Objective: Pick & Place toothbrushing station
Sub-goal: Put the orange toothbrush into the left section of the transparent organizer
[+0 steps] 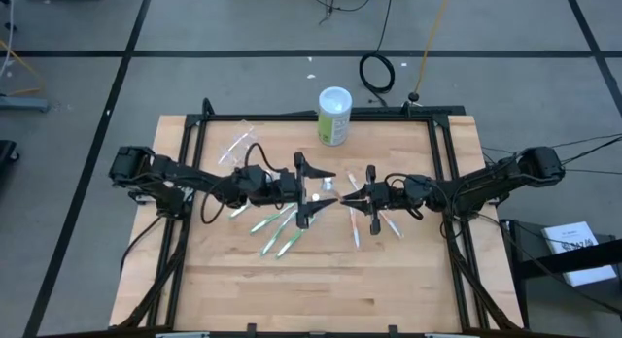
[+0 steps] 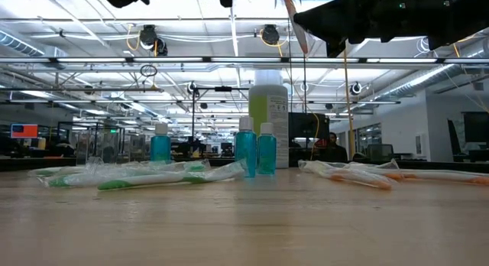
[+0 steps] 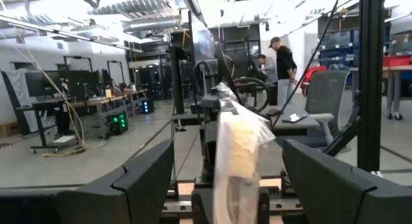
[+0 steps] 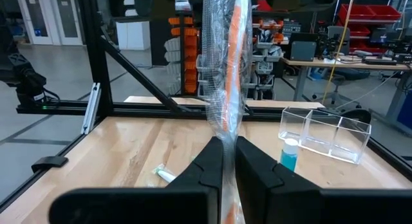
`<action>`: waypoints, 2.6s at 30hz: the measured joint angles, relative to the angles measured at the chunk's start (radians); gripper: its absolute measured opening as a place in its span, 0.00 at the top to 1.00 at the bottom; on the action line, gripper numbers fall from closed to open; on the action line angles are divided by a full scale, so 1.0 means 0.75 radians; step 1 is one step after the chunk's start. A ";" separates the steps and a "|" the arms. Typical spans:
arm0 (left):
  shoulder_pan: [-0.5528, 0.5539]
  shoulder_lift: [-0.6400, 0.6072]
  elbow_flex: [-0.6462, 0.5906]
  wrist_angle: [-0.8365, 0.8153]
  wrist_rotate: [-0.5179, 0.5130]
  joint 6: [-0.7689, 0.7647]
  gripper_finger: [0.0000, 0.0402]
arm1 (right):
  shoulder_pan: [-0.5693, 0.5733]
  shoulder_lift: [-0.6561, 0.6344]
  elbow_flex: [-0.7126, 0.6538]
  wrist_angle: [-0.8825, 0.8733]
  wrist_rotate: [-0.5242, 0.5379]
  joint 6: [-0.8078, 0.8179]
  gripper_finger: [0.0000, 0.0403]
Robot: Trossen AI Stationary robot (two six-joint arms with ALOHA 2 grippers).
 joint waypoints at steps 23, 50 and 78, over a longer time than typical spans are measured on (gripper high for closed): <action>-0.054 -0.010 0.000 0.054 -0.001 0.080 0.45 | 0.000 0.001 0.000 -0.006 -0.001 0.004 0.96; -0.038 -0.010 -0.001 0.051 -0.005 0.044 0.79 | 0.003 0.001 0.000 -0.006 -0.007 0.005 0.96; -0.085 -0.254 -0.003 -0.279 -0.341 0.076 0.91 | 0.000 -0.218 -0.001 -0.276 0.017 0.071 0.33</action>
